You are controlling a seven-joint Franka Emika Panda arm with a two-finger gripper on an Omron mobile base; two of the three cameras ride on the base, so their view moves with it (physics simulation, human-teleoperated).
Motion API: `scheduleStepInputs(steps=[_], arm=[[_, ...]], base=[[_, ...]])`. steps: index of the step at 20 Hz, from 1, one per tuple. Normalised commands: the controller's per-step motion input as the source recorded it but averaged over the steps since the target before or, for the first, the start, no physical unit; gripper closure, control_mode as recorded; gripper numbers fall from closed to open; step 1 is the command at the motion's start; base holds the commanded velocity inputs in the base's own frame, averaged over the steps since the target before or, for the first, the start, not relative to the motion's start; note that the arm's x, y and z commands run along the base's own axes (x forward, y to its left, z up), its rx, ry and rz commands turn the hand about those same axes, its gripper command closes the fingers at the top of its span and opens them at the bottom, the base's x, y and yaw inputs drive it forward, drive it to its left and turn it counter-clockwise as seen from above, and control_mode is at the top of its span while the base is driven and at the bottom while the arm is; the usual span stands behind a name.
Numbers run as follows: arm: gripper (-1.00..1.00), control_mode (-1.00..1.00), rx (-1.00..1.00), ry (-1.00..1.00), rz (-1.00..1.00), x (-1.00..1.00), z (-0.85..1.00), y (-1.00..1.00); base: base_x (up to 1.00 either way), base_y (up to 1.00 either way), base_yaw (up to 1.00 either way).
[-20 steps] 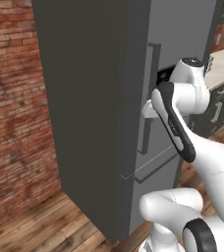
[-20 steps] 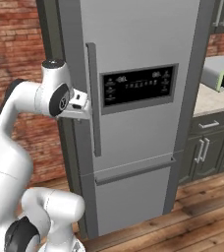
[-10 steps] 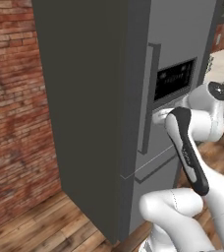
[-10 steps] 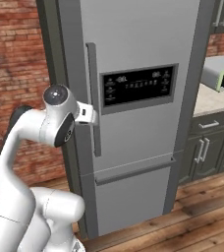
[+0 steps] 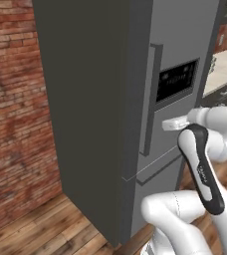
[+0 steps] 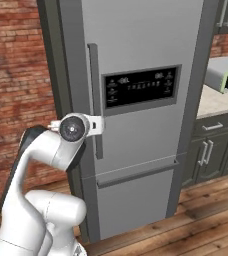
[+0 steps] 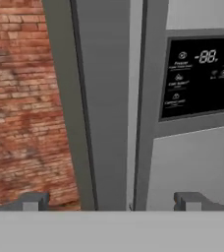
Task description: Gather the lemon and bell pepper from the fridge and place them on a tray on the dining counter. Then gather the fish and steak from the fridge and place them on the other tray.
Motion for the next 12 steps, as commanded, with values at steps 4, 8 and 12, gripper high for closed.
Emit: scheduleStepInputs(steps=[4, 8, 12], arm=[[-1.0, -1.0, 0.0, -0.21, 0.11, -0.14, 0.0, 0.0], [-1.0, -1.0, 0.0, -0.3, 0.02, -0.06, 0.0, 0.0], [-1.0, -1.0, 0.0, -0.14, 0.05, 0.0, 0.0, 0.0]], base=[[0.0, 0.0, 0.0], [0.0, 0.0, 0.0], [0.0, 0.0, 0.0]])
